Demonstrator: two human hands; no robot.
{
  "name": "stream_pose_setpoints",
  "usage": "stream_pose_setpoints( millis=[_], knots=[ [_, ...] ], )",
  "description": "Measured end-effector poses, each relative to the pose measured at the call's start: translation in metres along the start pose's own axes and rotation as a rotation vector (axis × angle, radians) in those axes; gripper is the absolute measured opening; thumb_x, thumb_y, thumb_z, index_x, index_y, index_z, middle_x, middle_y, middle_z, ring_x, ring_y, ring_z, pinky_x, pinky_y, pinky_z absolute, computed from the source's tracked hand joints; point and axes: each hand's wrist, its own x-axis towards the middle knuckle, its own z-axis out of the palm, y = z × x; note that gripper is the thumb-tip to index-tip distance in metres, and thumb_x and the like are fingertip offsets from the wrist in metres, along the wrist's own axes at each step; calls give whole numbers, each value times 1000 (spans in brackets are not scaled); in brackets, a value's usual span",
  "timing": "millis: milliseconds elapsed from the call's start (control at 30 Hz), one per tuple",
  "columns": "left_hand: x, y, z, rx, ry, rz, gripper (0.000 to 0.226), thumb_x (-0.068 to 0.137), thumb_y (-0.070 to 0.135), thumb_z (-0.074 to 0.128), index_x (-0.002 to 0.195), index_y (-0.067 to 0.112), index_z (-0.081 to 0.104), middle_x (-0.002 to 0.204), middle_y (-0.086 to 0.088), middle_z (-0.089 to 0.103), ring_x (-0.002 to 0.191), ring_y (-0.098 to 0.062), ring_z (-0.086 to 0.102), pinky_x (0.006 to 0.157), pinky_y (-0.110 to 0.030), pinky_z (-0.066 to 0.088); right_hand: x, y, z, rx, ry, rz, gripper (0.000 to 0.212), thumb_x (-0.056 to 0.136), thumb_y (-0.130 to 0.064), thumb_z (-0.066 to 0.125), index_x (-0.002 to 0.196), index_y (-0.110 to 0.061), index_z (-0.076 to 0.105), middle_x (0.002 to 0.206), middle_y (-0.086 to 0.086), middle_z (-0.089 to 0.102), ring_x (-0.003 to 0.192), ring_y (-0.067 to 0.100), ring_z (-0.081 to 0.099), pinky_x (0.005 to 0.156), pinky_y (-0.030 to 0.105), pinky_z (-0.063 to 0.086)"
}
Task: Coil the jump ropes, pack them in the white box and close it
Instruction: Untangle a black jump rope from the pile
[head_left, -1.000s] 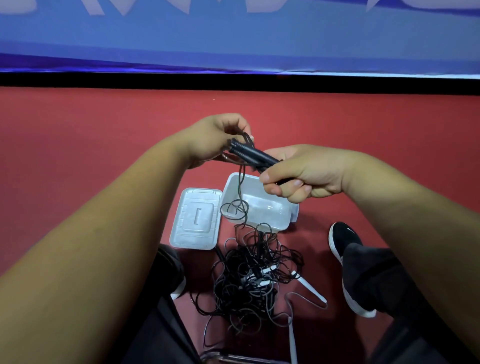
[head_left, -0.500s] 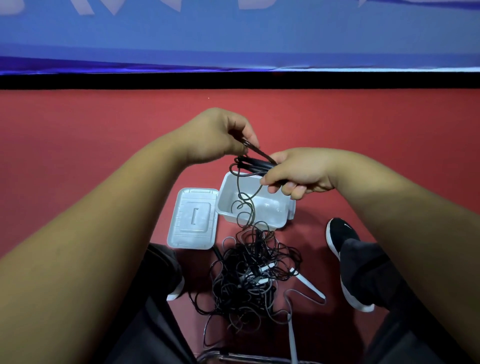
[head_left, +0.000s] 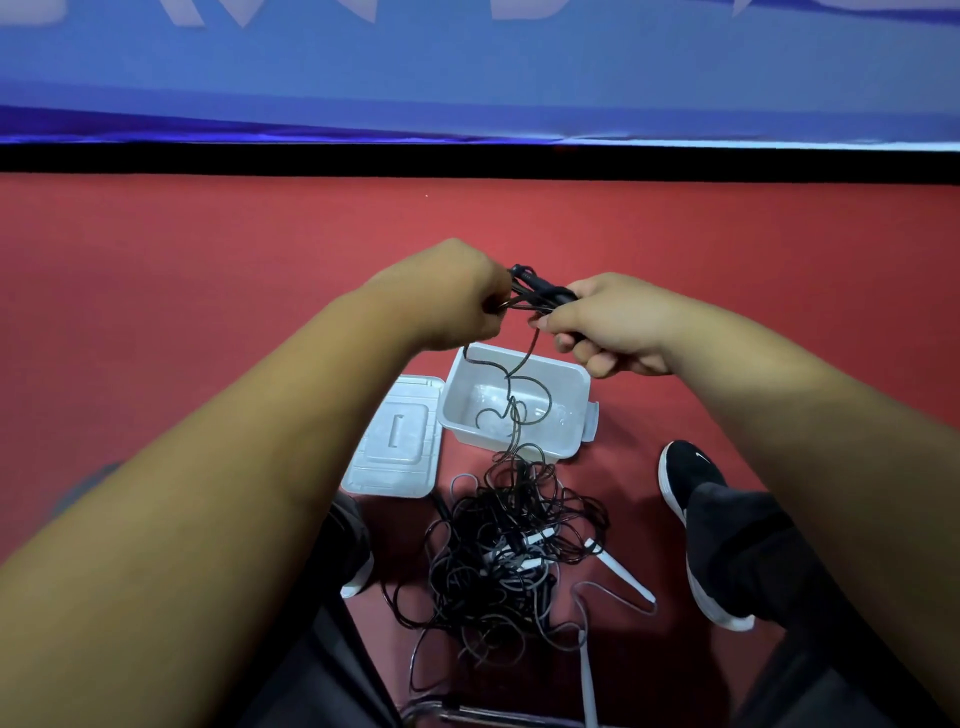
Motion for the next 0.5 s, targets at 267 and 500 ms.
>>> stream_pose_setpoints(
  millis=[267, 500],
  knots=[
    [-2, 3, -6, 209, 213, -54, 19, 97, 26, 51, 110, 29, 64, 98, -3, 62, 94, -35, 60, 63, -35, 37, -17, -11, -14, -90, -298, 162, 35, 101, -13, 67, 135, -4, 64, 71, 0, 46, 54, 8, 20, 41, 18, 16],
    [-1, 1, -2, -159, 232, 67, 23, 97, 23, 54, 113, 24, 69, 89, 5, 59, 84, -20, 60, 73, -32, 43, -11, -10, -24, -36, -147, 96, 30, 101, -11, 67, 129, -3, 66, 69, 1, 48, 52, 9, 26, 39, 19, 21]
  ],
)
